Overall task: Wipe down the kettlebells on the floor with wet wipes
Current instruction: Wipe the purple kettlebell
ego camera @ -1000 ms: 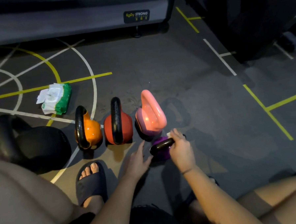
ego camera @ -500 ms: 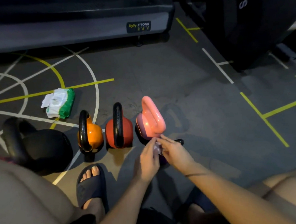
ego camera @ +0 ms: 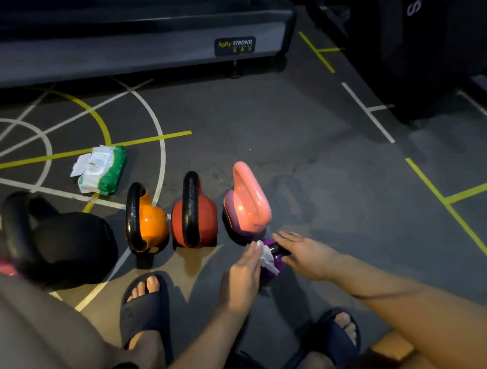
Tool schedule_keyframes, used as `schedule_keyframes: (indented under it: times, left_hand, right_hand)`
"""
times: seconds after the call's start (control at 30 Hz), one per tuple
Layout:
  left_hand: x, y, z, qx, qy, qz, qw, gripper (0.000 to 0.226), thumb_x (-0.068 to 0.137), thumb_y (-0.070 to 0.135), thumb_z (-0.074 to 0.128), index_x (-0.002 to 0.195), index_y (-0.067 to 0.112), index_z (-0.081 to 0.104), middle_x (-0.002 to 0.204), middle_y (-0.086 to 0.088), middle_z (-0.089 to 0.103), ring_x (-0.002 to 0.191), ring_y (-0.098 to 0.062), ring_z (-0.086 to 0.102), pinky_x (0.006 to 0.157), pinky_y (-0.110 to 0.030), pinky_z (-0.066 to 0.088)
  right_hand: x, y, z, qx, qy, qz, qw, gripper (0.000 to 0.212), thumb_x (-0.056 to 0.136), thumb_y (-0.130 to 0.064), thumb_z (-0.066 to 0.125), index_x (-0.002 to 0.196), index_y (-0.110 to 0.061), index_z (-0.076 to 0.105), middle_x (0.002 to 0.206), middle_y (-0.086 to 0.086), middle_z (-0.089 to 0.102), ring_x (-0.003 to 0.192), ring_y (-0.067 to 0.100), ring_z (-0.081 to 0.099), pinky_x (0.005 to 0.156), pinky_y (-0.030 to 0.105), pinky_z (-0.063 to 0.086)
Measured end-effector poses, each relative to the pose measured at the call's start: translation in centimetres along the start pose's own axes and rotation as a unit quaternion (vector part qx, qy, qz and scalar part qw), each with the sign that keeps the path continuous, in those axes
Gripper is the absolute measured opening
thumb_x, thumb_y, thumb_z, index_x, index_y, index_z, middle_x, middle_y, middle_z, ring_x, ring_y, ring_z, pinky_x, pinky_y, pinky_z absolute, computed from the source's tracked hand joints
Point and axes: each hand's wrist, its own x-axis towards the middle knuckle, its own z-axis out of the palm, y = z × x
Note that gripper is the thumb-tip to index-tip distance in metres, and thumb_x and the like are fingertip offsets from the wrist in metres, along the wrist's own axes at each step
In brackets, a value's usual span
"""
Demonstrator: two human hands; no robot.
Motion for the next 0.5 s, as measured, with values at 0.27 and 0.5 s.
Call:
schedule_keyframes:
  times: [0.27, 0.5]
  left_hand:
    - [-0.8, -1.6, -1.5, -0.005, -0.068, -0.22, 0.973, 0.018, 0.096, 0.012, 0.058, 0.088, 0.016, 0.074, 0.085, -0.008, 0.075, 0.095, -0.032, 0.07, 0.07, -0.032, 0.039]
    - [1.6, 4.2, 0.2, -0.122, 0.141, -0.248, 0.951, 0.031, 0.099, 0.013, 0.054, 0.125, 0.018, 0.071, 0.095, -0.011, 0.077, 0.074, -0.011, 0.071, 0.077, -0.03, 0.055]
  right_hand:
    - [2.5, 1.0, -1.3, -0.065, -0.043, -0.005, 0.997, 0.029, 0.09, -0.037, 0.066, 0.108, -0.019, 0.053, 0.112, 0.005, 0.06, 0.106, 0.031, 0.061, 0.085, 0.042, 0.05]
    - [2.6, 0.4, -1.7, -0.101, -0.064, -0.02, 0.993, 0.03, 0.094, -0.032, 0.062, 0.115, -0.014, 0.048, 0.116, 0.012, 0.062, 0.106, 0.035, 0.061, 0.078, 0.037, 0.042]
